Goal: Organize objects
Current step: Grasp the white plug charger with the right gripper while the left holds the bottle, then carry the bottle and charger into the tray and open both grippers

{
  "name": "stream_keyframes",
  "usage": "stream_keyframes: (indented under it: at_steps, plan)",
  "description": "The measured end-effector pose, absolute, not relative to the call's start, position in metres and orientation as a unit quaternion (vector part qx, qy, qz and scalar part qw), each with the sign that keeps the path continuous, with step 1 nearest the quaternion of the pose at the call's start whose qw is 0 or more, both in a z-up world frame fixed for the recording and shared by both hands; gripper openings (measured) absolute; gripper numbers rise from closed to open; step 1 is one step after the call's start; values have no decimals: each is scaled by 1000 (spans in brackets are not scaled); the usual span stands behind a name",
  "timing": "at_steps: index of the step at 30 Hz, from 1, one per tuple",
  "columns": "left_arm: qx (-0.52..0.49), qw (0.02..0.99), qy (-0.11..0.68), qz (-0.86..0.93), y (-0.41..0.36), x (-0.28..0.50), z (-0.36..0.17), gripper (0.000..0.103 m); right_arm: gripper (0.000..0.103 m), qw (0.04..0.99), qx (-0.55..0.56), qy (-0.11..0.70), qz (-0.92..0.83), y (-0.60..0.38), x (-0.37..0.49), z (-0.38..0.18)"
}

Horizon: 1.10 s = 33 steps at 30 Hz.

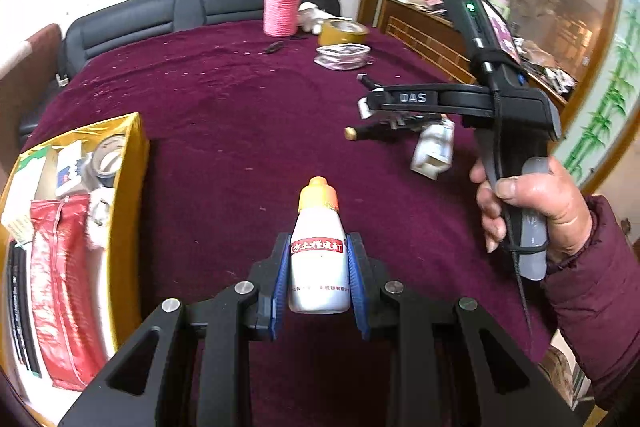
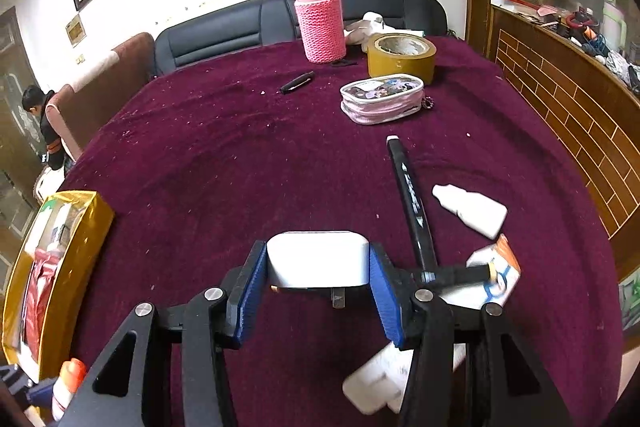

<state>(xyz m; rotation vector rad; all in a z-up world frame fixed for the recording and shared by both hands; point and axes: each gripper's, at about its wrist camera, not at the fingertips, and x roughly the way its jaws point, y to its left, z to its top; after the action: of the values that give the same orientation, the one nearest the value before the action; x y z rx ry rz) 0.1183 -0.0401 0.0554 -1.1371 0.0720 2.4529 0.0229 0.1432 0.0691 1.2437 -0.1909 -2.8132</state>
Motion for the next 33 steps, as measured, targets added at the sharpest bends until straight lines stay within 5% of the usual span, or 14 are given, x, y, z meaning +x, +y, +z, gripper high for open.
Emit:
stream_keyframes:
  at_steps: [33]
  plan:
    - [-367, 284, -27, 885, -66, 183, 72, 26, 54, 117, 376, -54, -918, 60, 115, 121]
